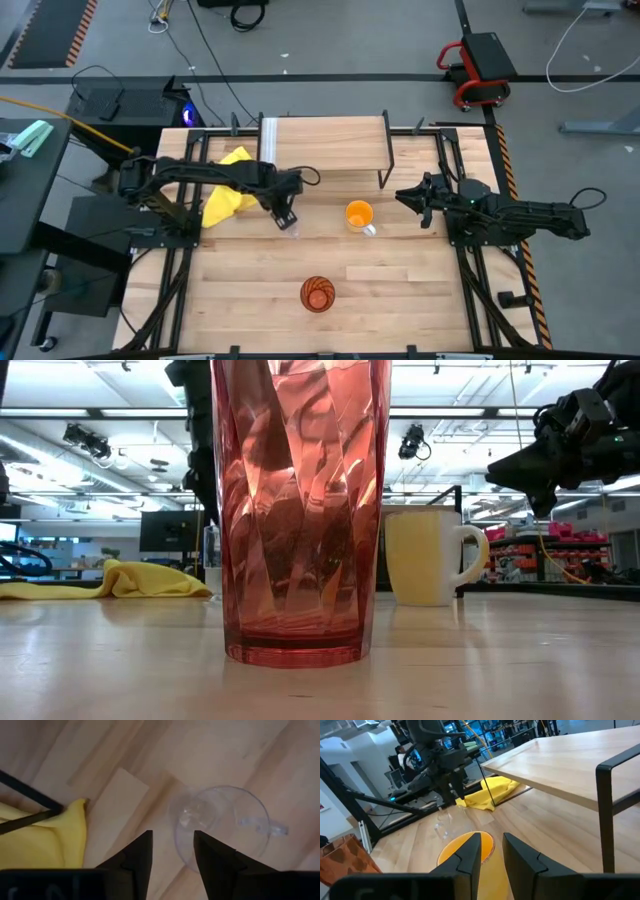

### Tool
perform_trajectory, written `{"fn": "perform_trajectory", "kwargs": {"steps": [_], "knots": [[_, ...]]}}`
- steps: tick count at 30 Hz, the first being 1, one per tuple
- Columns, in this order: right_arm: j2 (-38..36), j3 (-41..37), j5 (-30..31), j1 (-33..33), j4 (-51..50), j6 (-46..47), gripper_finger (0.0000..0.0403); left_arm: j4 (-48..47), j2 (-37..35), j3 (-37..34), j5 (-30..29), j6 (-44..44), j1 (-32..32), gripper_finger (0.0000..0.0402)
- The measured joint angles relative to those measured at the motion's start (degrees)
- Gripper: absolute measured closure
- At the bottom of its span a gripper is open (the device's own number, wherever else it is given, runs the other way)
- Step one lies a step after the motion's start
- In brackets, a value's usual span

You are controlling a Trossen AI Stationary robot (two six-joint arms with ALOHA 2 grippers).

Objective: Stack small to large cups/mugs on shelf
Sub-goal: Put the transparent mug on the shelf

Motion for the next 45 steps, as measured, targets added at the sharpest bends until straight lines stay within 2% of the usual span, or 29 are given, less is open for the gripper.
{"fn": "perform_trajectory", "kwargs": {"steps": [16,26,38,45], "knots": [[0.5,0.0,0.0,0.0,-0.2,0.0,0.0315,0.3,2.5,-0.1,1.4,-0.6,-0.5,0.0255],[0.5,0.0,0.0,0.0,-0.3,0.0,0.0315,0.2,2.8,-0.1,0.1,-0.5,-0.4,0.0305],[0.5,0.0,0.0,0.0,-0.2,0.0,0.0315,0.2,2.8,-0.1,-1.1,7.0,-0.4,0.0391],[0.5,0.0,0.0,0.0,-0.3,0.0,0.0315,0.2,2.8,-0.1,-2.2,11.5,-0.4,0.0387]]}}
